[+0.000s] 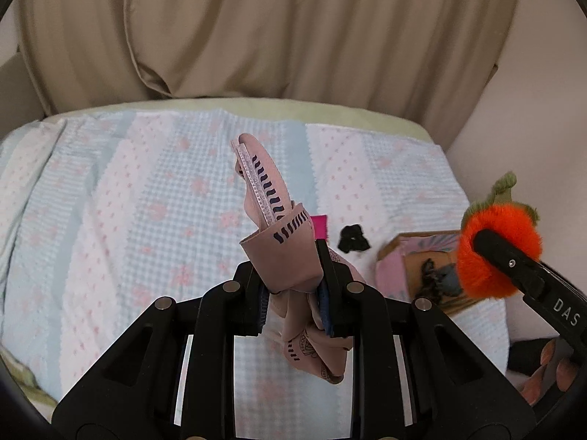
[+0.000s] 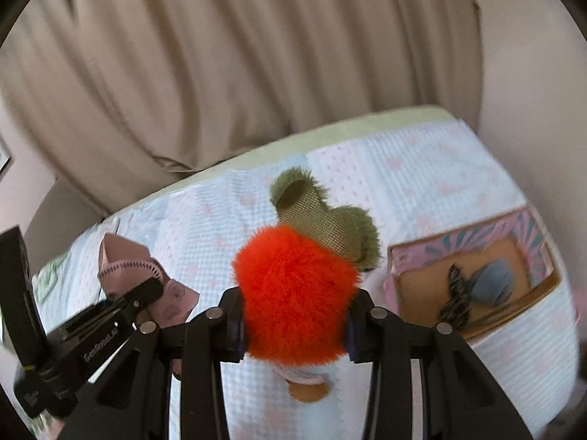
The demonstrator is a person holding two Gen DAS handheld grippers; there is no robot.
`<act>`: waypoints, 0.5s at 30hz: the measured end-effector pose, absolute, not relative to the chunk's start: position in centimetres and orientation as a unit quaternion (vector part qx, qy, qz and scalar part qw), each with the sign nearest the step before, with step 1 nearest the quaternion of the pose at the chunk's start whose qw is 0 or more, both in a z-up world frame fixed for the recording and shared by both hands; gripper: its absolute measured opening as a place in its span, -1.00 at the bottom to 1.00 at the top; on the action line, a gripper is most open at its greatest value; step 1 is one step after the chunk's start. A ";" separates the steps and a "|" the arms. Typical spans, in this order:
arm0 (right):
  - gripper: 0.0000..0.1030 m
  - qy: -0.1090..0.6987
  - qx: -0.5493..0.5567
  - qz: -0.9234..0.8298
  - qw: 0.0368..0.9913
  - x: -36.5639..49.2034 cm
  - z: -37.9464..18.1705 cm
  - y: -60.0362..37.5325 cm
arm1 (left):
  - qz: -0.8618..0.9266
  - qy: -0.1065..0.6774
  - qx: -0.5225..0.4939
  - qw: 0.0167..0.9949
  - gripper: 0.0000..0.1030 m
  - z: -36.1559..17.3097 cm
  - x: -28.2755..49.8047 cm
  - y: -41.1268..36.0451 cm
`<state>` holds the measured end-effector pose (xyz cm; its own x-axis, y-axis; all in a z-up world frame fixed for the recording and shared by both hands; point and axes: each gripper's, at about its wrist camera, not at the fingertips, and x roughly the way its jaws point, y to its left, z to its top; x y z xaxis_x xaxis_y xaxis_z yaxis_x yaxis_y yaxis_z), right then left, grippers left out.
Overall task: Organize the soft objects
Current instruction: 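Carry the sock and pompom into the cardboard box and release both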
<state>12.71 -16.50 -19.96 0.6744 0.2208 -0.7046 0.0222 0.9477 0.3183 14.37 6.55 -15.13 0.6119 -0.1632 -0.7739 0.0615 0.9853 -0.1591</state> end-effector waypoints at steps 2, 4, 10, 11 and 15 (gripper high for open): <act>-0.31 0.395 0.135 0.069 0.906 11.4 -18.2 -17.0 | -0.059 0.430 -0.059 0.899 -0.62 -13.3 12.9 5.6; -0.31 0.391 0.115 0.083 0.909 10.1 -16.3 -17.7 | -0.056 0.425 -0.058 0.902 -0.62 -12.0 11.8 4.7; -0.31 0.384 0.096 0.109 0.912 7.7 -13.9 -20.7 | -0.055 0.415 -0.055 0.907 -0.62 -9.9 10.1 1.0; -0.31 0.383 0.095 0.110 0.912 7.6 -13.8 -21.2 | -0.056 0.412 -0.054 0.908 -0.63 -9.7 10.1 0.1; -0.31 0.382 0.096 0.112 0.912 7.2 -13.8 -24.1 | -0.067 0.409 -0.048 0.909 -0.63 -9.6 10.5 -3.4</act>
